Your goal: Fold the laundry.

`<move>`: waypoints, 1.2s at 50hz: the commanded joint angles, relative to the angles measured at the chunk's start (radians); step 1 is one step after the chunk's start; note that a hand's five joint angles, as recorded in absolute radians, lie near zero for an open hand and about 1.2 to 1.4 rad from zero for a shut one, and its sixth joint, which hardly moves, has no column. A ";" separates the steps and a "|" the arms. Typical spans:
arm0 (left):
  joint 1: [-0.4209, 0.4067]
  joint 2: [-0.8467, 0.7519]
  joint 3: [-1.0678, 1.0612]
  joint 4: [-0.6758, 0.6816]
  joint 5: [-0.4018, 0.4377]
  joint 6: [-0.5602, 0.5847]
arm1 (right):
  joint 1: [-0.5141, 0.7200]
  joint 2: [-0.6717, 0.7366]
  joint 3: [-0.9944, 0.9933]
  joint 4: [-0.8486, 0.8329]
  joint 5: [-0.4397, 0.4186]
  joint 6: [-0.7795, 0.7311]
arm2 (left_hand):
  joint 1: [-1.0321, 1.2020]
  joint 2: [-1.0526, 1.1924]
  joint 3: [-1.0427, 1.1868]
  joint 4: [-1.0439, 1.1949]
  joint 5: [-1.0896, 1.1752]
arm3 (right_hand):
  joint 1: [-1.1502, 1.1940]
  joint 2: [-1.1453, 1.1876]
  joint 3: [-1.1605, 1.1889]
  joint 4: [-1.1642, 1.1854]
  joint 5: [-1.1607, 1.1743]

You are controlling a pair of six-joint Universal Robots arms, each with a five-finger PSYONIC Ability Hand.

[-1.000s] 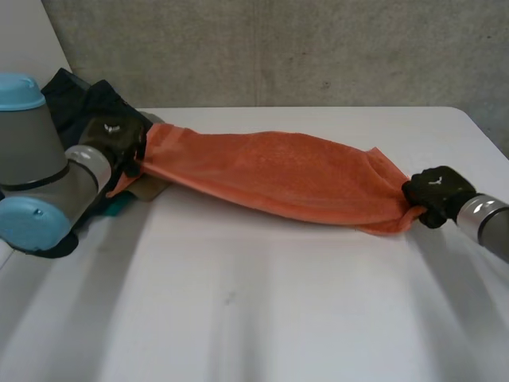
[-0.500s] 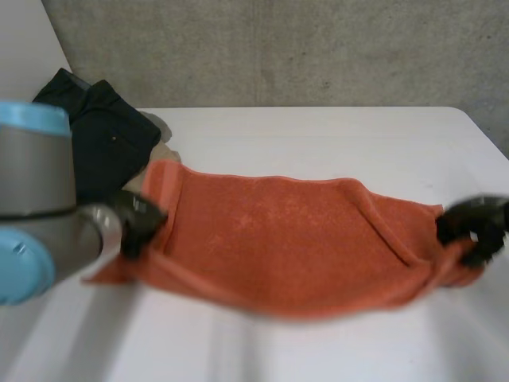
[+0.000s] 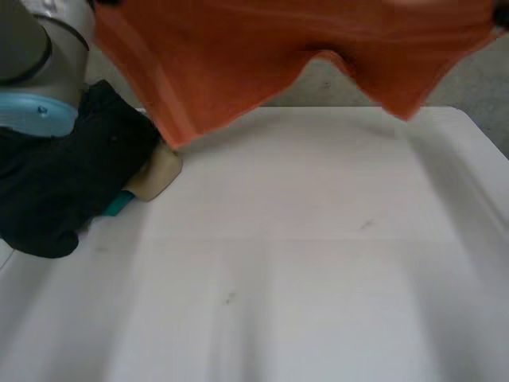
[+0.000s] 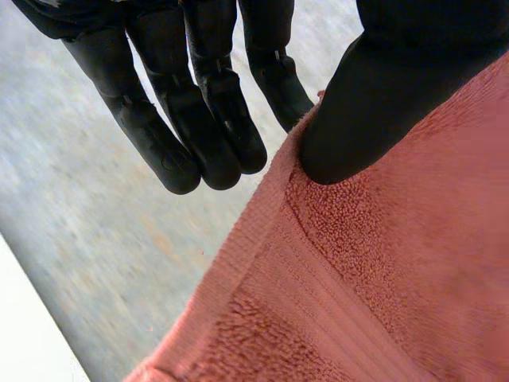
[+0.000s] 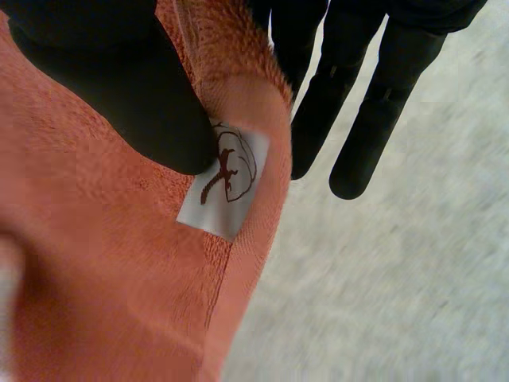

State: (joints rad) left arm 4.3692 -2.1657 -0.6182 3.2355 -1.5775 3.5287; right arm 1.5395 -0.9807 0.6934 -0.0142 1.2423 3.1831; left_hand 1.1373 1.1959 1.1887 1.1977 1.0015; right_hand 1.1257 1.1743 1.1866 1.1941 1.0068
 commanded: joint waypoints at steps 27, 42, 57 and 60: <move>-0.123 0.194 -1.000 -0.371 -0.091 0.289 | -0.160 -0.016 0.449 0.677 -0.063 -0.908 | 0.259 0.200 0.208 0.199 0.220 | 0.271 0.222 0.210 0.202 0.215; -0.125 0.064 -0.660 -0.436 -0.093 0.341 | -0.171 0.109 0.350 0.718 -0.075 -0.870 | 0.259 0.200 0.208 0.199 0.220 | 0.271 0.222 0.210 0.202 0.215; -0.100 -0.350 0.003 -0.355 -0.024 0.457 | -0.050 0.258 0.143 0.366 0.009 -0.572 | 0.259 0.200 0.208 0.199 0.220 | 0.271 0.222 0.210 0.202 0.215; -0.100 -0.411 0.101 -0.352 -0.010 0.446 | -0.024 0.302 0.088 0.301 0.043 -0.552 | 0.259 0.200 0.208 0.199 0.220 | 0.271 0.222 0.210 0.202 0.215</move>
State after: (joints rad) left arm 4.2671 -2.4581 -0.7114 2.8842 -1.6134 3.9869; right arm 1.4716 -0.7480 0.8705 0.4017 1.2277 2.5828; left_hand 1.1373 1.1959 1.1887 1.1977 1.0015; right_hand 1.1257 1.1743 1.1866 1.1941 1.0185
